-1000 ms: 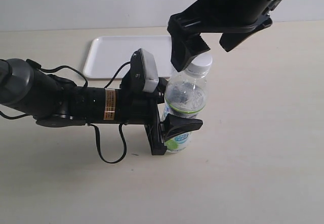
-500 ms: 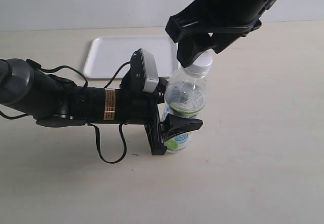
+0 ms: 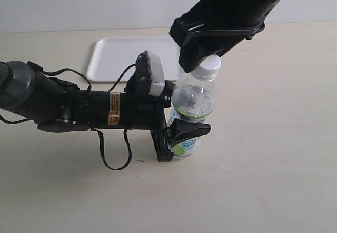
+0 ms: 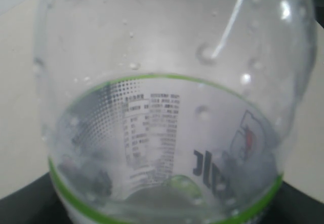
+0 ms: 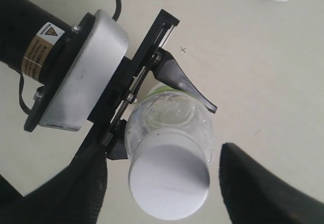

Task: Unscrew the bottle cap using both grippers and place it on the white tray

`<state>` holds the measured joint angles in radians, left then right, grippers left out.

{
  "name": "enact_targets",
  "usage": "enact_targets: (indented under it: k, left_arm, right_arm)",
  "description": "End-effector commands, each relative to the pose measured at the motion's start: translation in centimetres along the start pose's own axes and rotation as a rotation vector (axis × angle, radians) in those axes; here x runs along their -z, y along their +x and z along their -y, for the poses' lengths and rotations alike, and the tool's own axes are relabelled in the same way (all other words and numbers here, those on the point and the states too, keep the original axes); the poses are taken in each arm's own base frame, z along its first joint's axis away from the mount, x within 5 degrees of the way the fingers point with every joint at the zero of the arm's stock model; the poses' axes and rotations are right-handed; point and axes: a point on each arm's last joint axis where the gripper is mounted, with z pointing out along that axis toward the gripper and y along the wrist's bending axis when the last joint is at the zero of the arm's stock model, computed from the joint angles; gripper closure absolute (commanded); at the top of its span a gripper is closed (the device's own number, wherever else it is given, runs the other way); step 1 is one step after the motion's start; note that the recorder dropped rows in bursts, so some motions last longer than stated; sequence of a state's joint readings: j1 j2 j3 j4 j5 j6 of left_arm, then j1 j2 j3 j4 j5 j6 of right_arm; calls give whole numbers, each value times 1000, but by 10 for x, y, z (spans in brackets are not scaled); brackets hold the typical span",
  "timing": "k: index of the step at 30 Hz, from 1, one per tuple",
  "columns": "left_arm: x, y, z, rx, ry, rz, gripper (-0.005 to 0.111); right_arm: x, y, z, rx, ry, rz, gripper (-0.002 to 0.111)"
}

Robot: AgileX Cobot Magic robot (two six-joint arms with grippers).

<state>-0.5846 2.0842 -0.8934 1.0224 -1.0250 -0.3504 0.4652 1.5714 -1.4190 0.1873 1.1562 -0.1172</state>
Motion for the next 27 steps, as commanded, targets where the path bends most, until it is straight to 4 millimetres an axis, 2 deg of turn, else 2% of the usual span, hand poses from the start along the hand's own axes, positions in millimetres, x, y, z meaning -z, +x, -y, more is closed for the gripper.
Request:
enact_targets:
  k: [1, 5, 10, 16, 20, 27]
  left_arm:
    - [0, -8, 0, 0, 1, 60, 107]
    - [0, -8, 0, 0, 1, 60, 107]
    - [0, -8, 0, 0, 1, 60, 107]
    - [0, -8, 0, 1, 0, 60, 107]
    - [0, -8, 0, 1, 0, 60, 107]
    - [0, -8, 0, 1, 0, 60, 107]
  right_arm:
    - [1, 0, 0, 16, 2, -4, 48]
    - [1, 1, 0, 17, 3, -18, 50]
    - [1, 1, 0, 17, 3, -18, 61]
    - [1, 2, 0, 15, 3, -22, 85]
    - [1, 2, 0, 15, 2, -24, 106]
    - [1, 2, 0, 86, 1, -26, 108]
